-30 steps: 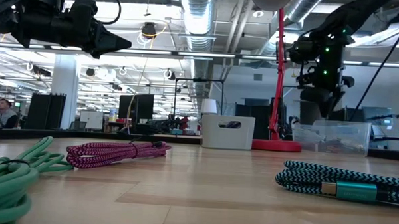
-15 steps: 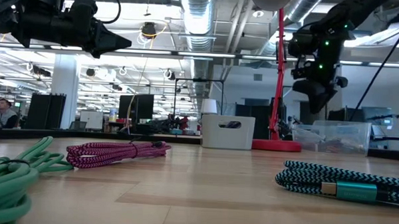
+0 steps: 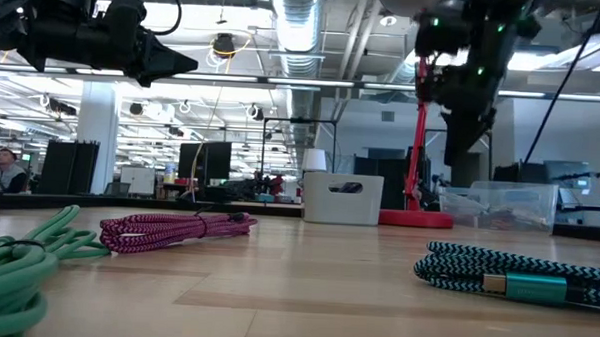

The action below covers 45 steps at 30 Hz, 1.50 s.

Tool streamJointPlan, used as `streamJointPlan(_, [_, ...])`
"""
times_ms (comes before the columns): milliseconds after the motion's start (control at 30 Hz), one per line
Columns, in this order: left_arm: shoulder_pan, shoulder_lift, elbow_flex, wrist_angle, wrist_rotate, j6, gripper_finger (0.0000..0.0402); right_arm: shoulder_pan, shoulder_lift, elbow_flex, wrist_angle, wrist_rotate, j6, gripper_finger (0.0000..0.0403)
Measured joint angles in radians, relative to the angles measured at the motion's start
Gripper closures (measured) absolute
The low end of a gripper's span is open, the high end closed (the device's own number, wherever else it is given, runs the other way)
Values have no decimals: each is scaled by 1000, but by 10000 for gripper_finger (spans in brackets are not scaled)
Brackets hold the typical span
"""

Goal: Pick & Place USB Port
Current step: Put the blue patterned charger cable into the white bin

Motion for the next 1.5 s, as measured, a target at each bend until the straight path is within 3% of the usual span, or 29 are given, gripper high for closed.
streamJointPlan(333, [0, 0, 0, 0, 0, 0, 391, 367, 0, 0, 49, 88, 265, 317])
streamJointPlan(700, [0, 0, 0, -4, 0, -33, 390, 564, 149, 0, 245, 77, 419, 315])
streamJointPlan(900, [0, 1, 0, -5, 0, -49, 390, 623, 240, 0, 327, -65, 464, 315])
streamJointPlan(1200, [0, 1, 0, -5, 0, -49, 390, 690, 308, 1, 404, -252, 676, 312])
streamJointPlan(1500, [0, 1, 0, -12, 0, -48, 390, 758, 440, 115, 431, -324, 738, 238])
